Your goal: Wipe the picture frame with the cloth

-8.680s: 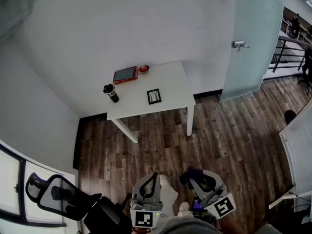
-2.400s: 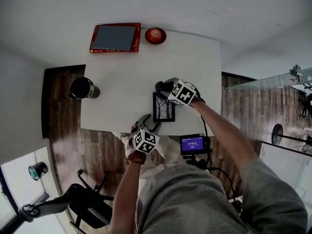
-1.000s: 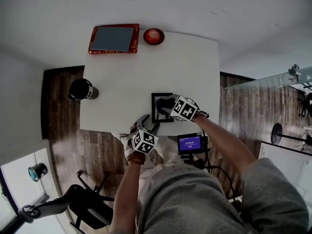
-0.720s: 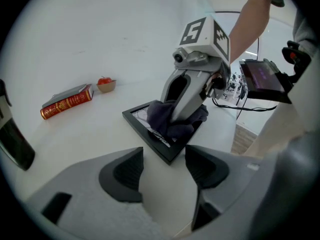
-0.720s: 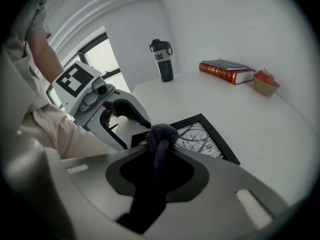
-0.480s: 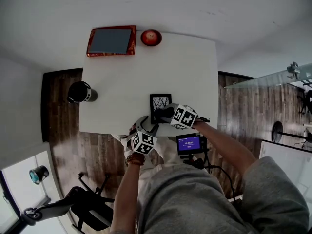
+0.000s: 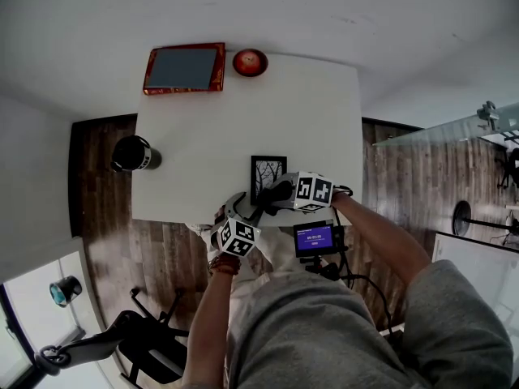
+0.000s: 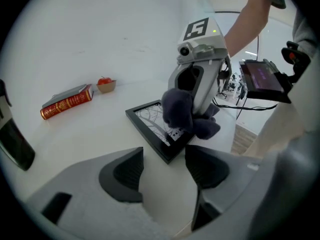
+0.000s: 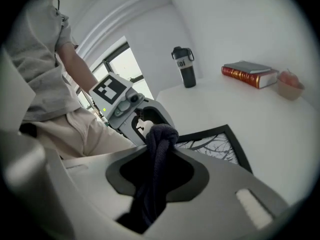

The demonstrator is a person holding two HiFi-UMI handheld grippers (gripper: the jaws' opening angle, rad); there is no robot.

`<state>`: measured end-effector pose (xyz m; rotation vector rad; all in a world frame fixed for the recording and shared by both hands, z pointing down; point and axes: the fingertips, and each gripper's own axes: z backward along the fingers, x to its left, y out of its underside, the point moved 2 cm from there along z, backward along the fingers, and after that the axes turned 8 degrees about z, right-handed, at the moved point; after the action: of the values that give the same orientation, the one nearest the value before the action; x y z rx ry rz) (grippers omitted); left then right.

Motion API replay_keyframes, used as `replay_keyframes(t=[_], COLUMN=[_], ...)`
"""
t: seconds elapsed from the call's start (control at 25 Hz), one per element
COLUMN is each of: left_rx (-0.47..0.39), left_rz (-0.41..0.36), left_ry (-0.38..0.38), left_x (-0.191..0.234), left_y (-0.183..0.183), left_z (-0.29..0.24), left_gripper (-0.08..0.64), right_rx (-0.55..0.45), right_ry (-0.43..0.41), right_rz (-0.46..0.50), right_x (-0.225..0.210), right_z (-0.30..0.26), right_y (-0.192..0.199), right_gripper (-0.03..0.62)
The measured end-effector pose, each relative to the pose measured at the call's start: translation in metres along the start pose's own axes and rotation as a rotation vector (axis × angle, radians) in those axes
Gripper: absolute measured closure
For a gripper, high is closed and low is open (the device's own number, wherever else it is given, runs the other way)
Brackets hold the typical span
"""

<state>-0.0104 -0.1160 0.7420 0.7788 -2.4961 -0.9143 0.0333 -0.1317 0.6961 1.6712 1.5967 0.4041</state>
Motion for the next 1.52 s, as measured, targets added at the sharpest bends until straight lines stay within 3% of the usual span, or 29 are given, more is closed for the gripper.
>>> replay_keyframes(t=[0.08, 0.28, 0.4, 0.8, 1.08, 1.52], left_rx=[-0.002, -0.003, -0.004, -0.003, -0.002, -0.001], left_rz=[-0.003, -0.004, -0.005, -0.003, -0.003, -0.003], left_ry=[-0.002, -0.002, -0.003, -0.005, -0.004, -0.008], left_x=[0.001, 0.001, 0.001, 0.002, 0.002, 0.002], left_y=[0.0, 0.0, 0.0, 0.0, 0.0, 0.0], left_z=[0.0, 0.0, -0.001, -0.001, -0.001, -0.002], left_gripper=[0.285, 0.285, 0.285, 0.285, 0.285, 0.285], right_rx=[-0.044, -0.084, -0.059, -0.092, -0.076, -0.071], right_ry=[0.071, 0.43, 0.525, 0.575, 0.597, 0.465], right_rz=[0.004, -0.104, -0.181, -0.321, -0.289, -0.2], right_x=[-0.017, -0.099, -0.122, -0.118, -0.107, -0.05], right_z=[0.018, 0.08, 0.092, 0.069, 0.064, 0.038], right_y=[-0.007, 0.012, 0.033, 0.048, 0.046, 0.046], right_gripper=[0.494, 0.494, 0.494, 0.495, 0.497, 0.495])
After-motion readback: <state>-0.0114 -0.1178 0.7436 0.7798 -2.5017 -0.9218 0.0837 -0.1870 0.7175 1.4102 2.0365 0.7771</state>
